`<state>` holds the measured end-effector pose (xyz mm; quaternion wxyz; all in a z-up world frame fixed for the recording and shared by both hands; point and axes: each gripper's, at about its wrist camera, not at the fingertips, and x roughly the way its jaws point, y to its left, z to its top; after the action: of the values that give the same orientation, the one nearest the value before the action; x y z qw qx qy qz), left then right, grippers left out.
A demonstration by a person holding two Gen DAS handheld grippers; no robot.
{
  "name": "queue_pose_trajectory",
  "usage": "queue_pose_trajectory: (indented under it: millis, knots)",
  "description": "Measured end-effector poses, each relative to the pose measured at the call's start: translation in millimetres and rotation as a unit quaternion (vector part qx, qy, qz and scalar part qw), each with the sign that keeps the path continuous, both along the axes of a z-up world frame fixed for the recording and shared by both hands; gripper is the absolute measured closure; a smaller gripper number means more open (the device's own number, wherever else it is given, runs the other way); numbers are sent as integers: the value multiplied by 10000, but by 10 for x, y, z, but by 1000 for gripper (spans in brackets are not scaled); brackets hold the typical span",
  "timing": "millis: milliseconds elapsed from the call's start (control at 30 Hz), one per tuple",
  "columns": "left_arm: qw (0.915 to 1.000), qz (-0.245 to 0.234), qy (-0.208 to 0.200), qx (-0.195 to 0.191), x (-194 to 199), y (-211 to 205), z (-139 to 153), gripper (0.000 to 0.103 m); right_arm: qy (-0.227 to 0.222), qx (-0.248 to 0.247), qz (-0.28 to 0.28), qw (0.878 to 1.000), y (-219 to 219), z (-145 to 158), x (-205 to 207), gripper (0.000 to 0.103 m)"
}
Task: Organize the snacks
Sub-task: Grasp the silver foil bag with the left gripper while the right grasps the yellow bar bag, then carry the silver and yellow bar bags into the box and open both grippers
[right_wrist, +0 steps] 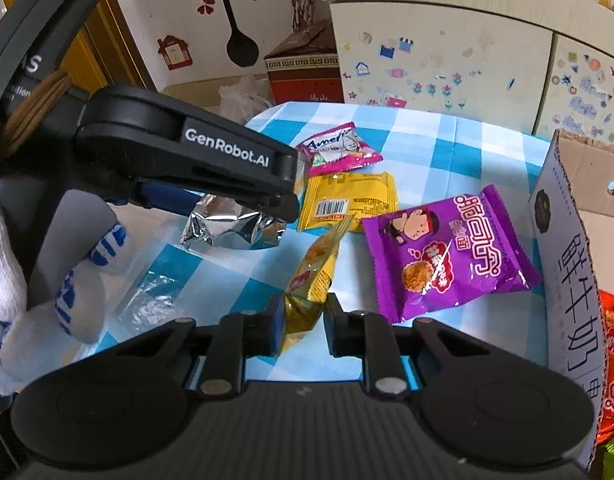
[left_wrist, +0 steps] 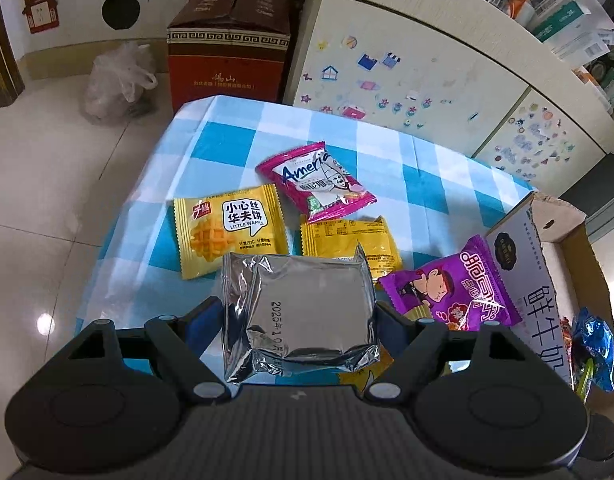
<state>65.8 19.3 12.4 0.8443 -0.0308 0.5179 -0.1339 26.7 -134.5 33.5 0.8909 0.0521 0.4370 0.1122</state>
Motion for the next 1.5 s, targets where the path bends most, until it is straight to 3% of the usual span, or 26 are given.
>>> queue_pose_trajectory:
  millis: [600,700,767,833,1033,1300,1333,1433,1500]
  knots:
    - [9999,37,-87,41,-59,6,86,18,-108,171,-97,9997,-90,54,-30,85]
    - [9999,92,-94,9,-44,29,94,18,-187,188,-122,9996,-94,44,-10,79]
    - [9998,157,-87,-8,-32,54,96,18,-211,142,-181,9995,-91,23,2,64]
    - [9997,207,-81,-24,-17,76,95,18,-197,-1,-197,9996,-72,-23,21,57]
    - [9997,222,-86,-77,-19,102,107,18,-9,139,-426,9990,-113,-168,93,57]
    - [9997,216,-97,-28,-10,86,83,18,-130,314,-767,9965,-179,-181,192,57]
    - [9997,207,-99,-25,-14,79,82,18,-144,313,-813,9961,-186,-188,207,59]
    - [9998,175,-123,30,-29,51,80,19,-144,276,-952,9950,-207,-221,245,84]
    - [9997,194,-135,27,-32,50,90,19,-178,283,-976,9947,-214,-211,244,85]
